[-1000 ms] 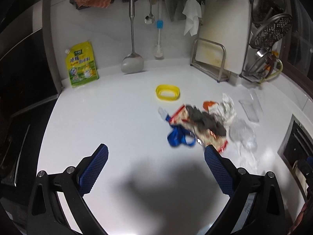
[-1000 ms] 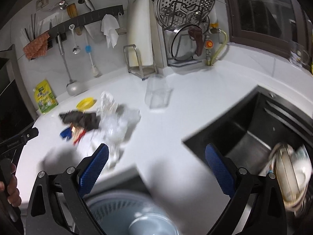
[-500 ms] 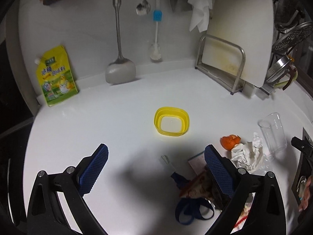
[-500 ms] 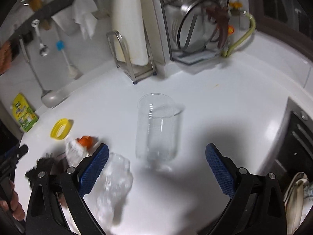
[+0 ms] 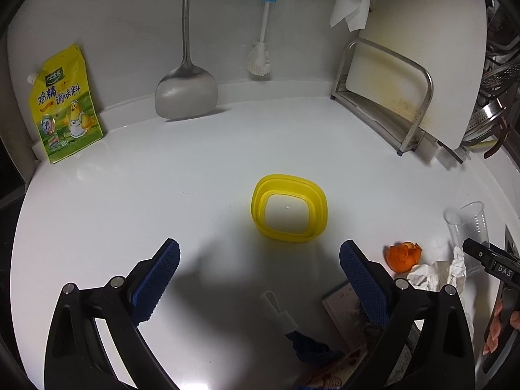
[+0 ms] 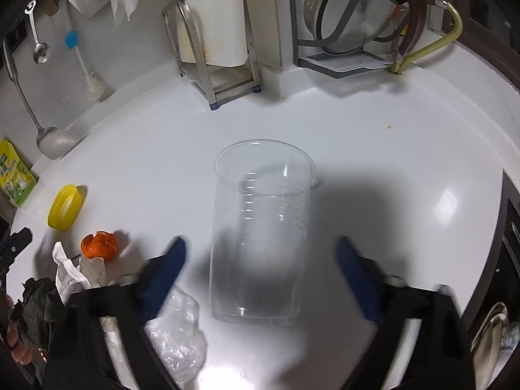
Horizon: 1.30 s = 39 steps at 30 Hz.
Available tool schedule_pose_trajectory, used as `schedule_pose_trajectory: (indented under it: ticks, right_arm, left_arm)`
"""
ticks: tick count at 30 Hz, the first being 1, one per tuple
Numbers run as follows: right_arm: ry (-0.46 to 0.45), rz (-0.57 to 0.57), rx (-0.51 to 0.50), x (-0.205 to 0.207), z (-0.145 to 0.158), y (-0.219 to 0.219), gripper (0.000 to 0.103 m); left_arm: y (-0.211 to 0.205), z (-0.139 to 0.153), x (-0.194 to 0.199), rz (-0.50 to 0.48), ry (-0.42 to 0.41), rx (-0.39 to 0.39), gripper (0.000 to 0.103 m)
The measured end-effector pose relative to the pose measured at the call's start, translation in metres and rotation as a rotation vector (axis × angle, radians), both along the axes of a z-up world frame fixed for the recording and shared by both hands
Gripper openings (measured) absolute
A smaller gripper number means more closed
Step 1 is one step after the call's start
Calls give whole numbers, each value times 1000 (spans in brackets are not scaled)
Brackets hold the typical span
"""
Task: Collect trash
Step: 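Reach the right tool to the clear cup while the left tool reaches the yellow lid, then close the right tool on the clear cup while the left tool grasps the yellow lid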
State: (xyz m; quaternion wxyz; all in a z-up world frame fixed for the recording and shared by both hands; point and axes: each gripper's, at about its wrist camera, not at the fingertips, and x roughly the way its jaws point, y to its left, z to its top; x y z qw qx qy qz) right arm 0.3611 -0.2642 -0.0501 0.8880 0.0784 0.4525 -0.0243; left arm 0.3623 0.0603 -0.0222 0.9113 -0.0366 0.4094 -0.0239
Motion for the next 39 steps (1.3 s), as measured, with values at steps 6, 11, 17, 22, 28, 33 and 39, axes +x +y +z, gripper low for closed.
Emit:
schedule_pose_trajectory:
  ticks: [6,11,17,22,28,33,39]
  right_arm:
    - [-35,45,45,1,4,0,50]
    - [-87,56,79,-4,15,-4,50]
    - [-102,70,142,-5,16,-11,50]
    - [-108,80,178,-6,14,-15,50]
    - [-118,99,188,-9,17,-13,50]
    - [-119,112,193,-8,17,-9,50]
    - [-119,111,197,-7,16,-11,50]
  left_arm:
    - [-9,-5,13,-10,0,30,97]
    - [-20,-8,28,-49,7,31,97]
    - [-32,-18,44,-54,37,59,97]
    - [-35,-28,57,-51,98,60,97]
    - [-30,-35,74,-26,140,62,97]
    - [-26,-40,82,-14,160,45,97]
    - [-29,-39,85,-24,153,75,95]
